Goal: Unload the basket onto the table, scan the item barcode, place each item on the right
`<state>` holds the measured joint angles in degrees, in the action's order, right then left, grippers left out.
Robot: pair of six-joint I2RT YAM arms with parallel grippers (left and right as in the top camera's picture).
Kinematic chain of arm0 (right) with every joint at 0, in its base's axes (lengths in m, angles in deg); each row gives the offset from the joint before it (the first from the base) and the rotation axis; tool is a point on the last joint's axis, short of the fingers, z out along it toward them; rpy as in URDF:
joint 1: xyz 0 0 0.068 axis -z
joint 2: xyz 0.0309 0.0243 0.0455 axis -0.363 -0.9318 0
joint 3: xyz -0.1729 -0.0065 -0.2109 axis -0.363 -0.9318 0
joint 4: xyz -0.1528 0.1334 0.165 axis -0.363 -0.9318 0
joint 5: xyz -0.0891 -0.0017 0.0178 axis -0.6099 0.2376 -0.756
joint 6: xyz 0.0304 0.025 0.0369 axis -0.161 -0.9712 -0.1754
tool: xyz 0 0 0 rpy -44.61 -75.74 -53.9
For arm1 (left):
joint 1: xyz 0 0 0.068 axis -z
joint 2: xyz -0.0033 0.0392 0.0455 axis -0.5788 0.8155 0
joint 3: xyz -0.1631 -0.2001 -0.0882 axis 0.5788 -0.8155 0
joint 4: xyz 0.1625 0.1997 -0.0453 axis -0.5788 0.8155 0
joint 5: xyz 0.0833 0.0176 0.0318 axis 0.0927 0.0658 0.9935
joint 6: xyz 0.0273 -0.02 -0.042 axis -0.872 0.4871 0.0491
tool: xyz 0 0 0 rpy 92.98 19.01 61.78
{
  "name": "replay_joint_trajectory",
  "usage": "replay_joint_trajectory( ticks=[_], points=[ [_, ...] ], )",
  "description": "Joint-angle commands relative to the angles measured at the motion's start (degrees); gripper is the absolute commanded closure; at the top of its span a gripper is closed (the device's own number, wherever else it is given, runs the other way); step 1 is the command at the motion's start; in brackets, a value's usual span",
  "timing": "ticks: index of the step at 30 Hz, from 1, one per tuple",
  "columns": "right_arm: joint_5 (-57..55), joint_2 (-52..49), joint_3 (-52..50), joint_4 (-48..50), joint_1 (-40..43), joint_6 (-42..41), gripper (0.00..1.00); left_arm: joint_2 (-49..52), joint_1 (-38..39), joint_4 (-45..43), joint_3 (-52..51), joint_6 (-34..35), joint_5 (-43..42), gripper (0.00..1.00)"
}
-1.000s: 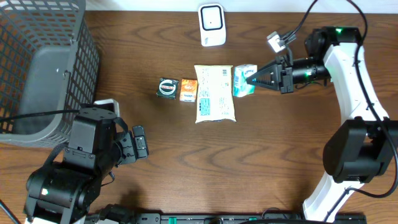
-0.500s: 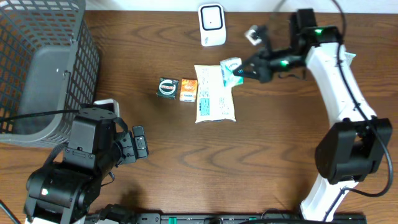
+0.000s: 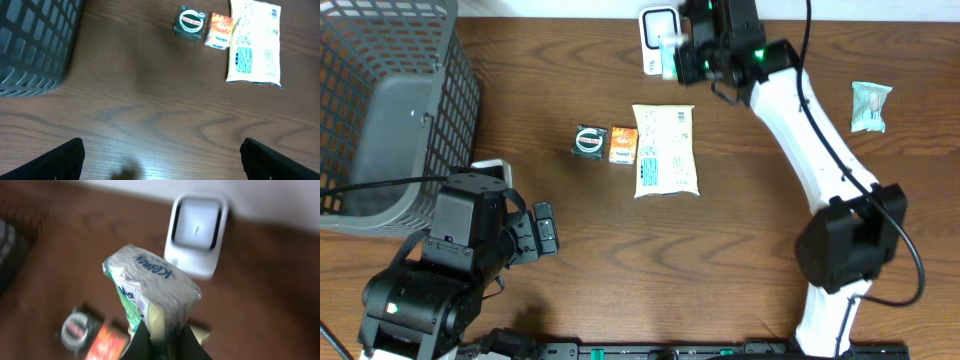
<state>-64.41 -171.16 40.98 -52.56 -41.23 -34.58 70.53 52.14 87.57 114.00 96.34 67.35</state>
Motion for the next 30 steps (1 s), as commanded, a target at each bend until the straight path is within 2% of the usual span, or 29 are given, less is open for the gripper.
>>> replay_joint_trajectory(
  ticks=[1,5,9,18,20,25,30],
  points=[
    [-4.3,-8.0,11.2,0.0,0.5,0.9,0.99,-0.2,-0.1,0.0,0.0,-0.1,0.1,0.03],
    [-14.4,-15.4,18.4,1.5,0.0,7.2,0.99,-0.2,-0.1,0.0,0.0,-0.1,0.1,0.02],
    [-27.0,-19.8,19.1,6.4,-1.4,17.2,0.99,-0.2,-0.1,0.0,0.0,-0.1,0.1,0.02],
    [-26.9,-21.1,19.1,9.8,-3.2,31.5,0.99,-0.2,-0.1,0.0,0.0,-0.1,0.1,0.02],
    [-27.2,-21.1,19.1,9.2,-3.4,30.9,0.99,-0.2,-0.1,0.0,0.0,-0.1,0.1,0.03],
    [-28.6,-20.9,19.1,3.2,-1.9,22.2,0.99,-0.2,-0.1,0.0,0.0,-0.1,0.1,0.03],
    [-36.7,-19.9,19.1,-4.4,3.9,13.6,0.99,-0.2,-0.1,0.0,0.0,-0.1,0.1,0.02]
  ],
)
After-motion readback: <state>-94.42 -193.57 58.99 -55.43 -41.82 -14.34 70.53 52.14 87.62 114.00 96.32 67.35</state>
